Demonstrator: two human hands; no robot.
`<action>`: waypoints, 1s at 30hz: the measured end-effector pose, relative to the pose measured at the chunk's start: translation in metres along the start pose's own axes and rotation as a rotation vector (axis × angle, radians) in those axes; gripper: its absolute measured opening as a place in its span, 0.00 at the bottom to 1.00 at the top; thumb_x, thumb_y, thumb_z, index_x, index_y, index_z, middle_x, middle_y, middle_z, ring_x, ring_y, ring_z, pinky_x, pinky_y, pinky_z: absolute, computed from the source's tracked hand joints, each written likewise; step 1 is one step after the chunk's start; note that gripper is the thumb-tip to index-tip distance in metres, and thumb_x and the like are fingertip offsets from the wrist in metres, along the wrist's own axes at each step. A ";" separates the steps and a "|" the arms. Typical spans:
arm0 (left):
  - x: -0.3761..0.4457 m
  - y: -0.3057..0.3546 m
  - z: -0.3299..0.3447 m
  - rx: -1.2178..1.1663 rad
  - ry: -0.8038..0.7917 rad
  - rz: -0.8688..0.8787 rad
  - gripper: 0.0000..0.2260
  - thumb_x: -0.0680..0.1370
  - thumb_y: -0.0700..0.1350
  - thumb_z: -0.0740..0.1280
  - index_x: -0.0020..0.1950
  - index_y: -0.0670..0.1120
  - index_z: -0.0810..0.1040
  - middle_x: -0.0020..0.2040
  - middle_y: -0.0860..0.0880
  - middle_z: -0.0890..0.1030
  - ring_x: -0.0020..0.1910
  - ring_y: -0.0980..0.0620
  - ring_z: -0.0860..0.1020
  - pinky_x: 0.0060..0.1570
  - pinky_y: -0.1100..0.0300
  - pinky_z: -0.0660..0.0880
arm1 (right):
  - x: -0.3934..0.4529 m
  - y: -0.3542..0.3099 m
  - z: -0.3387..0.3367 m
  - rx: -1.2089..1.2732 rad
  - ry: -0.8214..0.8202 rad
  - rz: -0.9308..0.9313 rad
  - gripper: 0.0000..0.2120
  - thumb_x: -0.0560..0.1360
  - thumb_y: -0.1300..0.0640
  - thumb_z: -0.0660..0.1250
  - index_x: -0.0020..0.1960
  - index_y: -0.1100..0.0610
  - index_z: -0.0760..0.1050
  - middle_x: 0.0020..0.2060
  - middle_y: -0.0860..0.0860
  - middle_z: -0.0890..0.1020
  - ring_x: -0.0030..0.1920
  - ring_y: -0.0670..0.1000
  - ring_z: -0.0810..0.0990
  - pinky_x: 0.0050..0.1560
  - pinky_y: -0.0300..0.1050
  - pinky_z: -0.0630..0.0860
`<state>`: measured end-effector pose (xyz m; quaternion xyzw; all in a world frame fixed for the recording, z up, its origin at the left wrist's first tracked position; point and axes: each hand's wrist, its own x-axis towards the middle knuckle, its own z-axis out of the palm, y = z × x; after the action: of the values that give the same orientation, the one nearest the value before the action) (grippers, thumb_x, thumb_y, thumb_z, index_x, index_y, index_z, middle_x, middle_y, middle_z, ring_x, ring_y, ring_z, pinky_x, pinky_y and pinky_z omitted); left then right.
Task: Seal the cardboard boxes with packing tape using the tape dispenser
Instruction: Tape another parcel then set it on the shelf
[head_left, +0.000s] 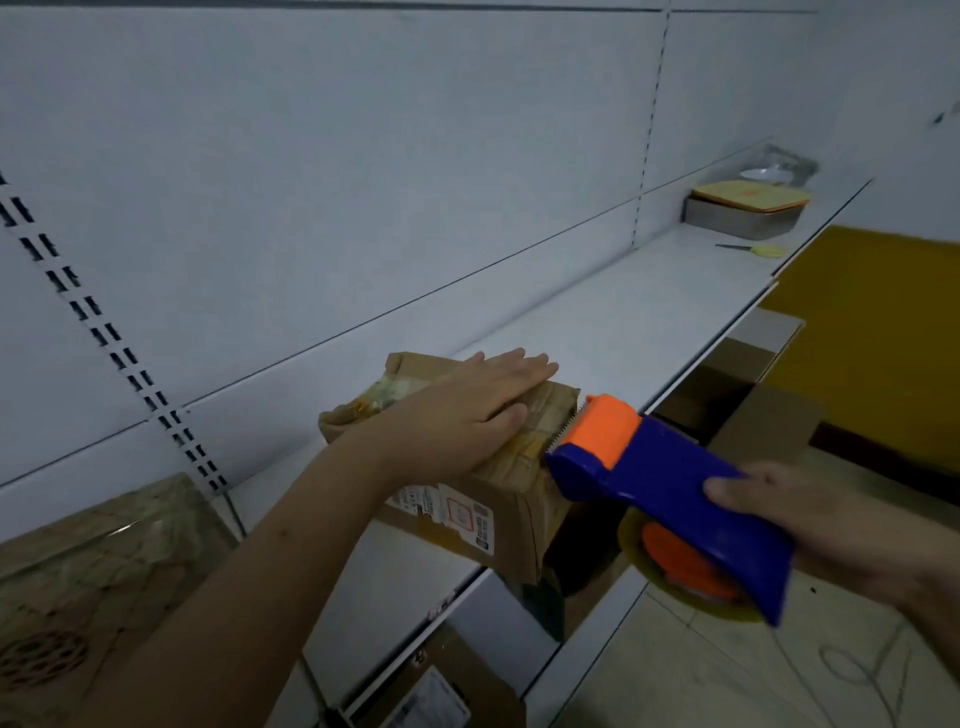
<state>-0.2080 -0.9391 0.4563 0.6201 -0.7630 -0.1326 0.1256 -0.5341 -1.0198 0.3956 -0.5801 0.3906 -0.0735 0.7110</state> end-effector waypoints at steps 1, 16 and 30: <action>-0.001 -0.001 0.000 -0.009 0.012 0.009 0.22 0.86 0.47 0.53 0.80 0.57 0.56 0.80 0.60 0.57 0.77 0.67 0.50 0.76 0.66 0.42 | 0.000 -0.003 0.014 -0.049 -0.015 0.020 0.39 0.55 0.36 0.79 0.55 0.62 0.78 0.44 0.57 0.86 0.41 0.53 0.85 0.42 0.46 0.81; -0.014 -0.007 -0.016 0.080 -0.009 -0.253 0.36 0.76 0.72 0.49 0.81 0.57 0.51 0.81 0.56 0.48 0.79 0.58 0.52 0.79 0.47 0.48 | 0.060 0.003 0.107 0.053 -0.010 -0.159 0.31 0.63 0.35 0.70 0.54 0.59 0.78 0.44 0.55 0.86 0.40 0.50 0.84 0.40 0.39 0.77; -0.011 -0.009 -0.019 0.147 -0.080 -0.287 0.39 0.75 0.71 0.54 0.81 0.59 0.44 0.81 0.59 0.42 0.77 0.62 0.43 0.79 0.47 0.45 | 0.025 0.043 0.094 -0.162 0.137 0.106 0.28 0.64 0.32 0.66 0.39 0.59 0.75 0.28 0.49 0.81 0.30 0.46 0.80 0.33 0.33 0.71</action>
<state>-0.1909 -0.9307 0.4705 0.7244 -0.6787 -0.1176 0.0292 -0.4719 -0.9476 0.3478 -0.6077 0.4730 -0.0436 0.6364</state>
